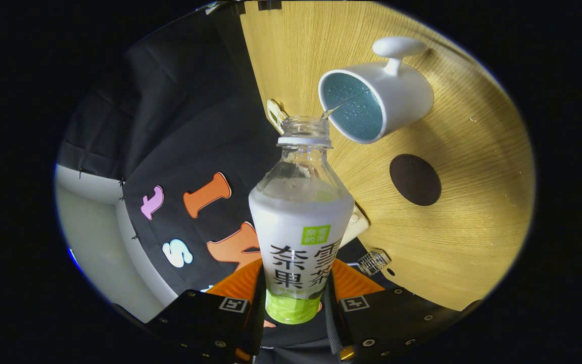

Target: Take the bottle from table, then pour the juice into the cup, finally place the bottle on the coaster

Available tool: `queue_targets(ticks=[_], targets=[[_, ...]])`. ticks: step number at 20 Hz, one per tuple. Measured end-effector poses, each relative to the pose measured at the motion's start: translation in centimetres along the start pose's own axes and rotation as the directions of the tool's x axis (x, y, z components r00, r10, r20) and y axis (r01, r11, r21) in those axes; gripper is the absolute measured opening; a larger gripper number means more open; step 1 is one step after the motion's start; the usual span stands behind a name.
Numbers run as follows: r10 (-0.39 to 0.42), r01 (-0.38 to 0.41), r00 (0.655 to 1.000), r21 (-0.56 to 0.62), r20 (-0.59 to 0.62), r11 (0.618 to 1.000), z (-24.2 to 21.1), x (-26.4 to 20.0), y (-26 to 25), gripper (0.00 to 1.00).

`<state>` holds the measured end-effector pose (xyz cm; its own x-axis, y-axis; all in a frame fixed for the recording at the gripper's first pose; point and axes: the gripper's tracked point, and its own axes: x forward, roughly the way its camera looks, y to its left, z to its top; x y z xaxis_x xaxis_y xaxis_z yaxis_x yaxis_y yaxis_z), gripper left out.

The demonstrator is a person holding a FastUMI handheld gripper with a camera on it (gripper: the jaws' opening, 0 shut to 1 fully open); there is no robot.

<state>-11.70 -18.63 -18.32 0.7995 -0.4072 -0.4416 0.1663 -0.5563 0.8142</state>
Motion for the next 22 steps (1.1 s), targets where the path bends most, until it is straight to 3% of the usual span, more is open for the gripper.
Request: queue_targets(ticks=[3, 8, 11, 13, 15, 18, 22], targets=[[0.005, -0.004, 1.000, -0.041, 0.019, 0.999, 0.5, 0.2, -0.4, 0.52], [-0.030, 0.034, 0.999, -0.254, 0.020, 0.967, 0.6, 0.6, -1.9, 0.56], [-0.006, 0.011, 1.000, -0.422, 0.013, 0.907, 0.3, 0.9, -1.5, 0.56], [0.001, -0.004, 1.000, -0.565, -0.006, 0.825, -0.5, 1.1, -1.2, 0.56], [0.002, -0.024, 0.999, -0.696, -0.032, 0.718, -1.3, 1.2, -0.7, 0.56], [-0.021, -0.003, 1.000, -0.857, -0.017, 0.515, -1.4, 1.7, 0.2, 0.56], [-0.045, 0.054, 0.998, -0.966, 0.044, 0.254, -0.6, 1.1, 0.8, 0.56]])
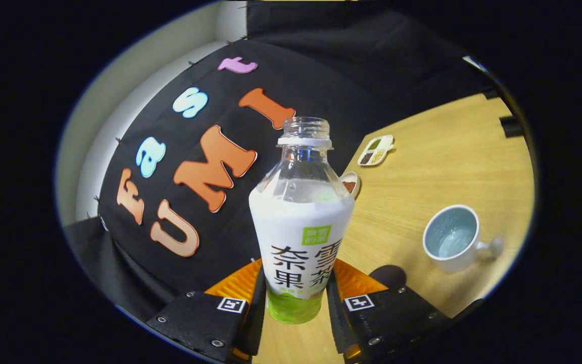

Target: Take the bottle from table, then pour the juice into the cup, finally place the bottle on the coaster

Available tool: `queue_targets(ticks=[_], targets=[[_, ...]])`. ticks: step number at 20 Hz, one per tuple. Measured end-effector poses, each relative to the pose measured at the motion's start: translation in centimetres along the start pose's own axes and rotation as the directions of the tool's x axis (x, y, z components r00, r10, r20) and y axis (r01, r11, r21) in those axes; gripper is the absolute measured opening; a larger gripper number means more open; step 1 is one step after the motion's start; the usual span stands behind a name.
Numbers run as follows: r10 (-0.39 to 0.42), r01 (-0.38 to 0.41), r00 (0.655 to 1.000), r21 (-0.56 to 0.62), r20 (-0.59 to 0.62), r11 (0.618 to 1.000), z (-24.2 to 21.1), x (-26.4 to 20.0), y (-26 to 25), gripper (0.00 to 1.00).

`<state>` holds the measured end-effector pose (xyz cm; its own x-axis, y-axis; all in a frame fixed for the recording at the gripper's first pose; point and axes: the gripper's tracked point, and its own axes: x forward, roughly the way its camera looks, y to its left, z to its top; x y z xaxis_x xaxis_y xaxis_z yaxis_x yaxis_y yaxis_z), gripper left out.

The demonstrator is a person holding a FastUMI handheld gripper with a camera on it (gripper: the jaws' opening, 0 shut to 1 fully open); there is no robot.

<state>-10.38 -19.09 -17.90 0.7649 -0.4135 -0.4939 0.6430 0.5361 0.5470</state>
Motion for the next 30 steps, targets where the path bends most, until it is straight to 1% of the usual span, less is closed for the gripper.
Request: queue_targets(ticks=[2, 4, 6, 9, 12, 14, 15, 17, 18, 21, 22, 26, 28, 30], targets=[[-0.059, 0.060, 0.998, -0.147, 0.013, 0.987, 0.4, 0.1, -1.0, 0.56], [-0.107, 0.113, 0.994, -0.290, 0.034, 0.950, 0.6, 0.1, -1.5, 0.56], [-0.144, 0.147, 0.989, -0.413, 0.038, 0.899, 0.3, 0.3, -1.8, 0.56], [-0.168, 0.158, 0.985, -0.565, 0.036, 0.810, -0.8, 1.1, -1.8, 0.57], [-0.204, 0.193, 0.977, -0.672, 0.064, 0.715, -1.8, 2.4, -2.8, 0.58], [-0.216, 0.204, 0.973, -0.717, 0.077, 0.666, -2.5, 3.4, -3.2, 0.58], [-0.219, 0.204, 0.973, -0.729, 0.077, 0.653, -2.9, 3.8, -3.5, 0.58], [-0.231, 0.203, 0.971, -0.742, 0.066, 0.639, -3.9, 4.7, -4.0, 0.58], [-0.235, 0.203, 0.970, -0.750, 0.065, 0.629, -4.3, 5.1, -4.3, 0.60], [-0.265, 0.217, 0.962, -0.786, 0.070, 0.579, -5.0, 6.1, -5.5, 0.60], [-0.273, 0.219, 0.960, -0.793, 0.069, 0.569, -5.3, 6.4, -5.8, 0.61], [-0.274, 0.206, 0.960, -0.792, 0.050, 0.575, -6.5, 7.5, -6.4, 0.63], [-0.286, 0.215, 0.957, -0.796, 0.055, 0.565, -6.8, 7.6, -6.8, 0.64], [-0.279, 0.221, 0.958, -0.790, 0.066, 0.572, -6.8, 7.6, -6.8, 0.65]])
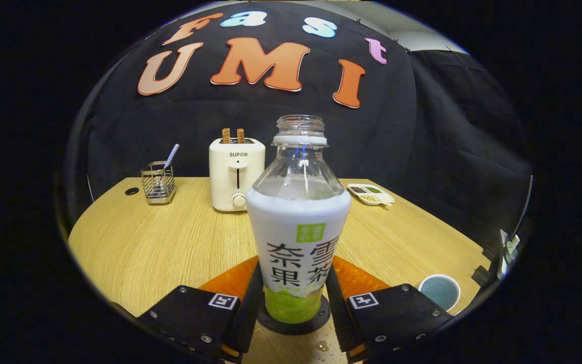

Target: Take the bottle from table, then pour the juice into the cup, finally place the bottle on the coaster

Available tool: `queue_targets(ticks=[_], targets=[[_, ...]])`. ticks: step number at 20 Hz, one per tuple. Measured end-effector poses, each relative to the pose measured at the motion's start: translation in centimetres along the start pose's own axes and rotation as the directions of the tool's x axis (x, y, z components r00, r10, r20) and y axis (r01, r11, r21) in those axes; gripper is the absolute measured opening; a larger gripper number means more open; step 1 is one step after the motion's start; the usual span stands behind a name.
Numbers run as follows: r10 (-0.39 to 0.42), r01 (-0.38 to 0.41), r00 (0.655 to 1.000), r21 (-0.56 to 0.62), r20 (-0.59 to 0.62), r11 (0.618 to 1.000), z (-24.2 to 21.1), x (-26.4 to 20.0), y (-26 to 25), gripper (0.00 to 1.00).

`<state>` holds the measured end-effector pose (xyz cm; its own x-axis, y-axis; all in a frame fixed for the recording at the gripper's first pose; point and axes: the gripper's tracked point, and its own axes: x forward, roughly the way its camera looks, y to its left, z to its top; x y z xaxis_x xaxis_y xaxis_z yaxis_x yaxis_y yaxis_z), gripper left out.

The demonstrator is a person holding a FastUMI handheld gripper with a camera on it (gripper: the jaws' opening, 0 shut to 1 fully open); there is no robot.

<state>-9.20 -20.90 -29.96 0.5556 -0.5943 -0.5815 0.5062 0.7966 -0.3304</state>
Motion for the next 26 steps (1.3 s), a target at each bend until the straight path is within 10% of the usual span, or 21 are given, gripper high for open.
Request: queue_targets(ticks=[9, 26], targets=[[0.021, -0.021, 1.000, 0.083, -0.003, 0.996, -0.8, -1.3, 0.1, 0.92], [0.067, -0.087, 0.984, 0.115, 0.167, 0.990, 9.6, -16.2, -0.1, 0.97]])
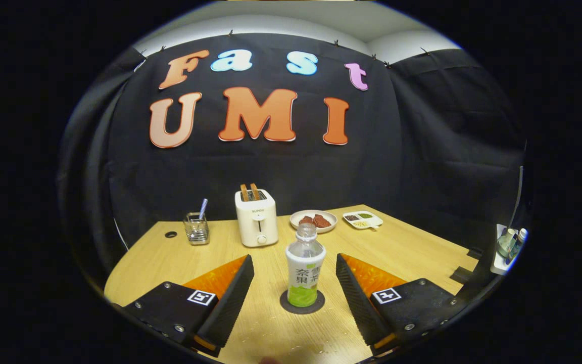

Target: Take the bottle from table, then pour the juice into the cup, finally place the bottle on the coaster

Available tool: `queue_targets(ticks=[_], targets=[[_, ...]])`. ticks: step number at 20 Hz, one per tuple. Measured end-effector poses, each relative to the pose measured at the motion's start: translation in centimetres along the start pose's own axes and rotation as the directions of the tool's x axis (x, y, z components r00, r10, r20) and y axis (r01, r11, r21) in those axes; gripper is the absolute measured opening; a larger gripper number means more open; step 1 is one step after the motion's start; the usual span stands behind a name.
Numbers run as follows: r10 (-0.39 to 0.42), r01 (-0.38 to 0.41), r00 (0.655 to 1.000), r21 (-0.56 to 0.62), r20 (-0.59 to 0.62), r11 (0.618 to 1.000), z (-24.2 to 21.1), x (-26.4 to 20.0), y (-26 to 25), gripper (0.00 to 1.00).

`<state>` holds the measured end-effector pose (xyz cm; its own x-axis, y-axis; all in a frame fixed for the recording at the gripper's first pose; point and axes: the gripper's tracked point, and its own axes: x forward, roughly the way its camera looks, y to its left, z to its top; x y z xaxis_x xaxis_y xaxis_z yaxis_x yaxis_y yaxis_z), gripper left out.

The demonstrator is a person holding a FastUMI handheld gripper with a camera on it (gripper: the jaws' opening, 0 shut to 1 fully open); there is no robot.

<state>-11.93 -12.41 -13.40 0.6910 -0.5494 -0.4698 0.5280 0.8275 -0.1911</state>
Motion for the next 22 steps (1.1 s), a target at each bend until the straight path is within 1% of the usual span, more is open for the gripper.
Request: queue_targets(ticks=[5, 8, 10, 12, 15, 19, 22], targets=[[0.129, -0.129, 0.987, 0.000, 0.092, 0.992, 6.5, -5.5, 4.7, 0.97], [0.259, -0.263, 0.950, 0.000, 0.172, 0.965, 9.9, -9.3, 8.4, 0.97], [0.305, -0.308, 0.929, -0.019, 0.210, 0.951, 11.4, -11.0, 9.6, 0.97], [0.324, -0.323, 0.918, -0.041, 0.229, 0.946, 11.8, -11.9, 10.2, 0.96], [0.338, -0.340, 0.911, -0.035, 0.236, 0.940, 11.5, -12.6, 10.7, 0.97], [0.320, -0.323, 0.924, -0.017, 0.210, 0.946, 10.1, -12.1, 9.5, 0.97], [0.332, -0.339, 0.918, -0.002, 0.218, 0.941, 9.9, -12.4, 9.5, 0.97]])
